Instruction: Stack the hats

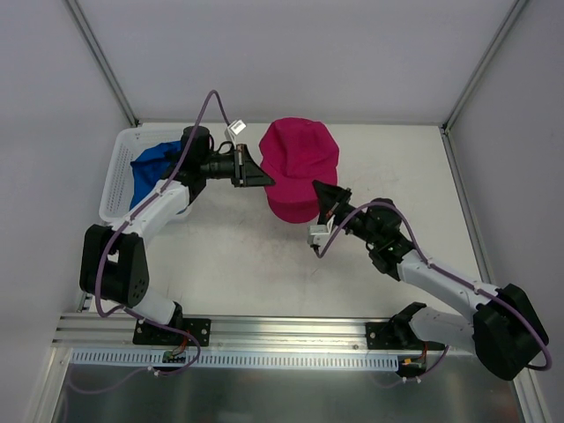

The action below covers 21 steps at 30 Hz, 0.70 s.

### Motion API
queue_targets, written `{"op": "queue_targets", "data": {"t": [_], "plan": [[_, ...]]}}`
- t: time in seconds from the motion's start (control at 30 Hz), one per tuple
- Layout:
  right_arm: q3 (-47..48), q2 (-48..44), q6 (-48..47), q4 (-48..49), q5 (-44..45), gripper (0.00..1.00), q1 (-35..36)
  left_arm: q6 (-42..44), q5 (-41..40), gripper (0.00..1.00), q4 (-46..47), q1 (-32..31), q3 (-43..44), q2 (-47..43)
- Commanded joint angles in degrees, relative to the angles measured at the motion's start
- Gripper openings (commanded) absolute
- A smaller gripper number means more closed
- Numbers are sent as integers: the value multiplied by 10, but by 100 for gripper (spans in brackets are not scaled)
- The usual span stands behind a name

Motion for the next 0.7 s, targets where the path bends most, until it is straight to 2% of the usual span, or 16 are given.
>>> {"op": "queue_targets", "data": {"t": [0.0, 0.3, 0.57, 0.63, 0.67], "plan": [[0, -45, -29, 62, -90, 0, 15, 106, -22, 0, -16, -6, -24, 14], [-11, -28, -57, 59, -115, 0, 18, 164, -48, 0, -17, -6, -80, 1], [-32, -5, -88, 67, -134, 1, 18, 185, -61, 0, -21, -5, -81, 35], [-46, -5, -98, 73, -138, 4, 18, 192, -64, 0, -21, -4, -80, 37], [-50, -5, -102, 75, -141, 14, 18, 195, -66, 0, -21, -3, -80, 39]]}}
